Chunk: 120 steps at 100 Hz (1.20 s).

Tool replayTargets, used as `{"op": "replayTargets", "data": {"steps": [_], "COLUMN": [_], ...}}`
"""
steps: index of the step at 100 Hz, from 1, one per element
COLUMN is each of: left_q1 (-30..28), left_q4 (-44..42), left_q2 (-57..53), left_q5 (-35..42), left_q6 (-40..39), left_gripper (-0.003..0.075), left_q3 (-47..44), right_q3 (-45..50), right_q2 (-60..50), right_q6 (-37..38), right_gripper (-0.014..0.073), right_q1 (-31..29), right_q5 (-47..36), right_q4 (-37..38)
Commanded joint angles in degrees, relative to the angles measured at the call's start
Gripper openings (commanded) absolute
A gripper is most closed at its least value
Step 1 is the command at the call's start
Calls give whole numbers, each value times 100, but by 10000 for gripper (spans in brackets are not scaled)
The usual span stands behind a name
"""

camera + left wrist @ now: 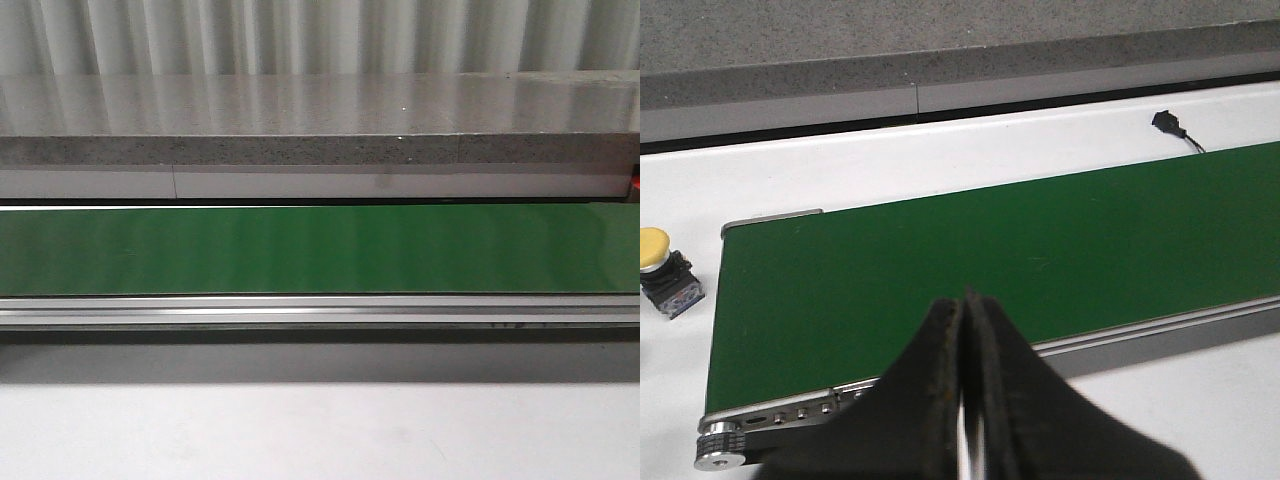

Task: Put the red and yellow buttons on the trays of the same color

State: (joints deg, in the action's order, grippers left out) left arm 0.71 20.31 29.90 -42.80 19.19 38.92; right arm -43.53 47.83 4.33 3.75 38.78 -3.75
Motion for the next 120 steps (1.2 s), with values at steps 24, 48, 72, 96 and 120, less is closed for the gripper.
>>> {"op": "replayTargets", "data": {"steps": [24,48,72,96,120], "left_q1": [43,43,-61,-737,-1456], "left_q4": [157,157,58,-357,-366], "left_q2": [24,24,265,1332,2369], "left_q5": [334,347,641,626,402], "left_q6": [13,13,-323,-1197,-1197], "left_gripper": [-20,-20,-20,-17,285], "left_q3": [152,152,198,774,1236], "right_q3": [681,897,907,907,907], "right_q2": [-1544,-2167,-2165,-2165,-2165], "right_q6": [-130,-130,-130,-130,-130], "right_gripper": [-66,-66,-66,-66,-66], "right_q1": [77,77,77,77,77], "right_q5": [-477,-372,-228,-228,-228], "right_q4": [-13,-13,-13,-13,-13]}}
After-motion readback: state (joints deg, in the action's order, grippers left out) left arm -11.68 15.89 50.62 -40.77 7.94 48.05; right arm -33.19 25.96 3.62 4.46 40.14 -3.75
